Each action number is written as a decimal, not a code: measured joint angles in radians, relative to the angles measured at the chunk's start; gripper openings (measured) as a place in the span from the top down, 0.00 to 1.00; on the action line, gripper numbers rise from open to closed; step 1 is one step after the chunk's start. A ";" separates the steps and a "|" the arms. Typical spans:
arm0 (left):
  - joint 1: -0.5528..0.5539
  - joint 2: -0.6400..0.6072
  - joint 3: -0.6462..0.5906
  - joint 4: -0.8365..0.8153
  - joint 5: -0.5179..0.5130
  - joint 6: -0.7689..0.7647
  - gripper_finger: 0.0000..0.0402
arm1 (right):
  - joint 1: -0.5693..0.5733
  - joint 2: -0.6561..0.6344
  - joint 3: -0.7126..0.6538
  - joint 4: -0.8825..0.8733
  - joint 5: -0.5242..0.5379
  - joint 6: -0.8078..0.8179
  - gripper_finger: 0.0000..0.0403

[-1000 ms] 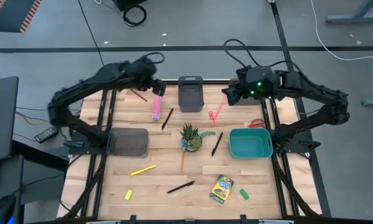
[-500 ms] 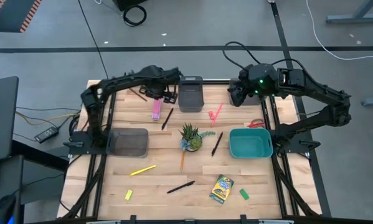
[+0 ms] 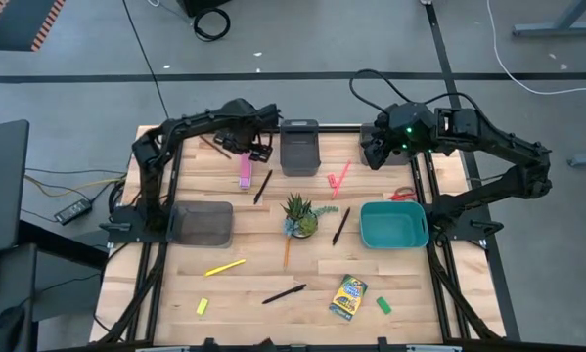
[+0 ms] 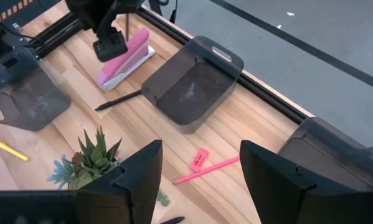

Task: Sort crayons/erasers/pens/pencils in bins
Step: Put the pink stapler into the bottom black bin

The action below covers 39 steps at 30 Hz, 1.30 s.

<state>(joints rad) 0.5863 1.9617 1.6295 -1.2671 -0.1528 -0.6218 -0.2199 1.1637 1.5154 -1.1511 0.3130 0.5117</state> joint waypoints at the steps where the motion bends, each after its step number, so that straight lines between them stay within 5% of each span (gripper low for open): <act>1: 0.011 0.002 0.000 -0.001 0.001 0.003 0.36 | 0.000 0.000 0.000 0.000 0.000 0.000 0.45; 7: 0.044 0.002 -0.001 0.023 0.085 0.035 0.36 | 0.000 0.000 0.000 0.000 0.004 0.010 0.45; 39: 0.030 0.124 -0.001 0.044 0.085 0.137 0.42 | 0.040 0.001 0.000 -0.002 0.026 0.241 0.45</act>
<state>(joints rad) 0.6159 2.0856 1.6283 -1.2234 -0.0680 -0.4852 -0.1799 1.1645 1.5150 -1.1534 0.3393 0.7525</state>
